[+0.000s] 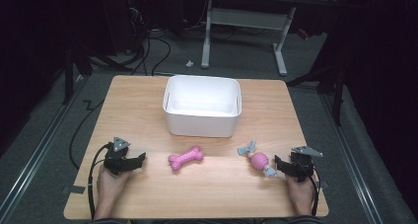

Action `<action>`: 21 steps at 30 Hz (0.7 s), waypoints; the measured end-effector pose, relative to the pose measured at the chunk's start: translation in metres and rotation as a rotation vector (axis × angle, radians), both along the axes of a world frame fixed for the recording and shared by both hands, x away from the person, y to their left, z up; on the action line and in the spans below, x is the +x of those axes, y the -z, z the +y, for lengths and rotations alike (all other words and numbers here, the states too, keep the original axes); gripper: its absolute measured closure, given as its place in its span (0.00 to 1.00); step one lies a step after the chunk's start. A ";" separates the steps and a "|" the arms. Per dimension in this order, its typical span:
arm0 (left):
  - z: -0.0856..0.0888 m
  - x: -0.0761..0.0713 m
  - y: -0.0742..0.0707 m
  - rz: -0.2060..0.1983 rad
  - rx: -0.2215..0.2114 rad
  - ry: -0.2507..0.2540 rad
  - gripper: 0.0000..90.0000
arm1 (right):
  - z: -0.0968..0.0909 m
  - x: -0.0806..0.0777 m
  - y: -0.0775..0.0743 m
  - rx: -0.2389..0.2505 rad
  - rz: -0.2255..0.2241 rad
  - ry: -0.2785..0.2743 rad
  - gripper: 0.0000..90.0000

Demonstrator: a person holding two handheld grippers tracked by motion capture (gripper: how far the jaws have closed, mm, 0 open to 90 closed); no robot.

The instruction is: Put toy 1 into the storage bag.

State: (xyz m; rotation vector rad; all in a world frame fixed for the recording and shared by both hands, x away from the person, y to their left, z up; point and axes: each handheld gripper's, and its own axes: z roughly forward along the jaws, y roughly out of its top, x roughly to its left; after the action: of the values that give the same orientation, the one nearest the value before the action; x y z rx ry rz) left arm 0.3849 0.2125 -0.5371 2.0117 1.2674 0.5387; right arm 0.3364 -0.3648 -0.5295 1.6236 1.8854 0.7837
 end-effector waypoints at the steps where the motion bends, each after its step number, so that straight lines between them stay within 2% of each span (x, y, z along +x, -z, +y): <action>1: 0.000 0.000 0.000 0.000 0.000 0.000 0.24 | 0.000 0.000 0.000 0.000 0.000 0.000 0.33; 14: 0.000 0.000 0.000 -0.002 0.002 0.001 0.24 | 0.000 0.000 0.000 0.000 0.000 -0.001 0.33; 21: 0.003 -0.002 -0.001 -0.011 -0.022 -0.002 0.25 | 0.000 0.000 0.000 0.000 0.000 -0.001 0.33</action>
State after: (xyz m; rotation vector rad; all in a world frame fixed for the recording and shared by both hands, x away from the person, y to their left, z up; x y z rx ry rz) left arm 0.3831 0.2160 -0.5359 1.9865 1.2642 0.5339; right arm 0.3364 -0.3647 -0.5295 1.6226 1.8861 0.7838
